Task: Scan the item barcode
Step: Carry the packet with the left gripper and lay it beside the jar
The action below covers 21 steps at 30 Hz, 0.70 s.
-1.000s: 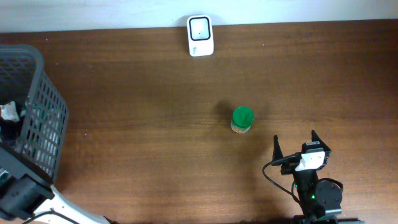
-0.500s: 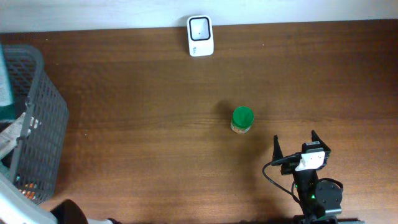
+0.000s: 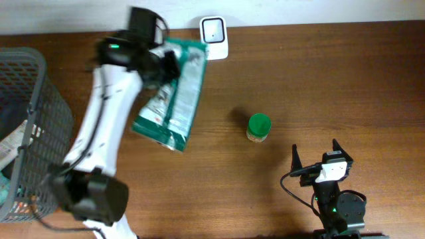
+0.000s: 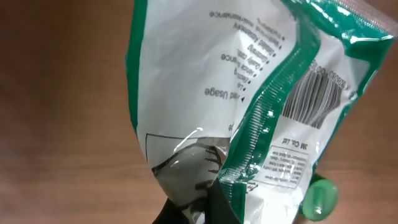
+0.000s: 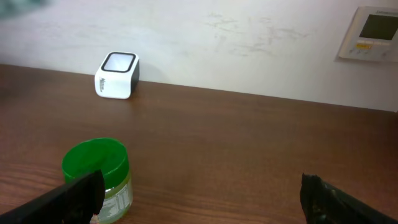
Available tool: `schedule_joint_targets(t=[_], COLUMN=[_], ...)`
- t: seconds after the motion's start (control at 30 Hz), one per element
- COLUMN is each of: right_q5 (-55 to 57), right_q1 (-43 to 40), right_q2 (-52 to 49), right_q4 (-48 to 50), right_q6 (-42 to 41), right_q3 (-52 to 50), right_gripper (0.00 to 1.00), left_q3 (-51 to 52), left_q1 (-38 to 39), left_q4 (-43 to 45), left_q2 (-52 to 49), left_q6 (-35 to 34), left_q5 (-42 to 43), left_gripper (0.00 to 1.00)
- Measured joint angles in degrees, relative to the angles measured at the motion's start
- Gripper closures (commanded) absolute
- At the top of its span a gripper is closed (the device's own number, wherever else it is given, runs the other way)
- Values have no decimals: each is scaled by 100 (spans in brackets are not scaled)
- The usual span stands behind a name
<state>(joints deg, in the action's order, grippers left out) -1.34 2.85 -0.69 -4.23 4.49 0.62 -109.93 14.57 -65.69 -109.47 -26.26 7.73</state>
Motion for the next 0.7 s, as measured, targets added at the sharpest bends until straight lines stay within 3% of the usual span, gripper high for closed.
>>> schedule_joint_targets(t=[0.43,0.47,0.57,0.6,0.7], right_q5=[2,2,0,0,0], right_q1=[0,0,0,0,0], right_q2=[0,0,0,0,0], right_q4=[0,0,0,0,0], right_q6=[0,0,0,0,-2], right_q3=[0,0,0,0,0], right_gripper=[2,2,2,2,2], left_q3=[935,940,944,951,960], left_q1=[1419,1517,1674,1694,1687], left_q4=[1305,1307,1349,1353,1351], left_q2=[-1217,-1318,-1515,-1574,-1613], left_q6=[-1670,-1862,-2070,-2138,-2144], left_q5=[-111,-114,-111,-116,-199], left_gripper=[100,95,40,30,21])
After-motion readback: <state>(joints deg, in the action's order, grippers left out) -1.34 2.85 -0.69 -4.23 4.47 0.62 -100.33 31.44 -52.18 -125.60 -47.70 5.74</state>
